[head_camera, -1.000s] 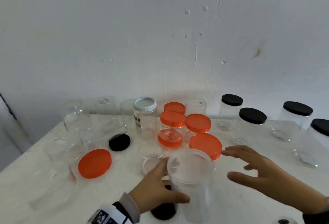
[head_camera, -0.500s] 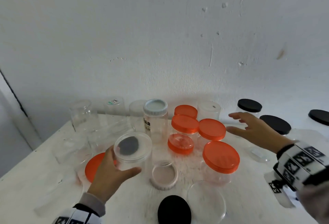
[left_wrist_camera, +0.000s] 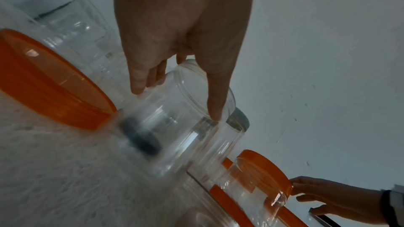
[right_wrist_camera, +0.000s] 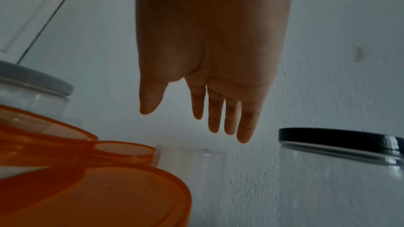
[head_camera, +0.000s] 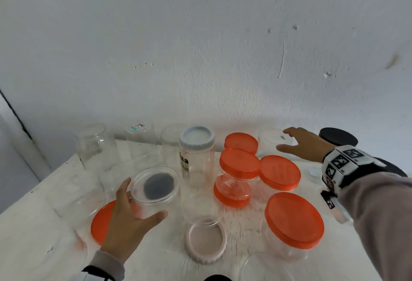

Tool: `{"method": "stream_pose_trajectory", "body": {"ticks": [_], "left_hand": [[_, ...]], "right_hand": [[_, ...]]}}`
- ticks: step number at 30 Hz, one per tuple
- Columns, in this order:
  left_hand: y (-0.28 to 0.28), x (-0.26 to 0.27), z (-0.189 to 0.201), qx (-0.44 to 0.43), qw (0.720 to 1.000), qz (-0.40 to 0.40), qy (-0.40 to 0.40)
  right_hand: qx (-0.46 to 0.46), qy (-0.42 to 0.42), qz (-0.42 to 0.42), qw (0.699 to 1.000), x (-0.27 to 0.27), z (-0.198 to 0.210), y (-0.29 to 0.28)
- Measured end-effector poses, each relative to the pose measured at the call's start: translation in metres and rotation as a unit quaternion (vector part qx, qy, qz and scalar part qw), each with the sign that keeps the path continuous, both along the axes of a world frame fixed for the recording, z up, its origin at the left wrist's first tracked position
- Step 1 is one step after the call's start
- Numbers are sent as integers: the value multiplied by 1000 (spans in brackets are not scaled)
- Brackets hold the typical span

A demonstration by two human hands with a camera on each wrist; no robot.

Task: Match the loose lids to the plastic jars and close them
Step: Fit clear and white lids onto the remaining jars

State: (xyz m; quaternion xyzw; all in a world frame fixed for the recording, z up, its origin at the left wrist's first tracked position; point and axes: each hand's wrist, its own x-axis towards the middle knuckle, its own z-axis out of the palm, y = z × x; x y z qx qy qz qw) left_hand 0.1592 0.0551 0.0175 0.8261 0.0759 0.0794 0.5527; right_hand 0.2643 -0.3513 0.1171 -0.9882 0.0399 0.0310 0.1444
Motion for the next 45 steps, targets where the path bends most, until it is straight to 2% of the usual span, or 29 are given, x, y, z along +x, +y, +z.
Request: {"method": "stream_pose_trajectory", "body": {"ticks": [5,11,14,17,19,22,24,28,33,45], "left_hand": [[-5,3,14,135,991,-22,-9],[-22,3,35,238,970,-46,-23],[-36,4,44,272,957,-58,-87],[-59,7,47,281,943,-122,-132],[-78,13,42,320,924,-174,-119],[-99,25,26,370,902,-205,-86],[-111,33,16,396,892,-216,-37],[-126,44,3,463,849,-238,94],[-130,51,-4,529,794,-237,184],[-133,36,6,535,789,-233,194]], "right_hand": [[-3,27,-21,999,26,-6,-5],[-35,60,-24,997,50,-9,1],[-61,88,-42,993,59,-12,3],[-75,102,-54,990,66,-18,6],[-81,104,-61,989,69,-20,8],[-78,99,-68,990,71,-22,10],[-70,94,-70,991,71,-20,11],[-59,71,-69,993,64,-18,7],[-26,1,-77,997,51,-15,-2],[16,-110,-79,991,3,16,-3]]}}
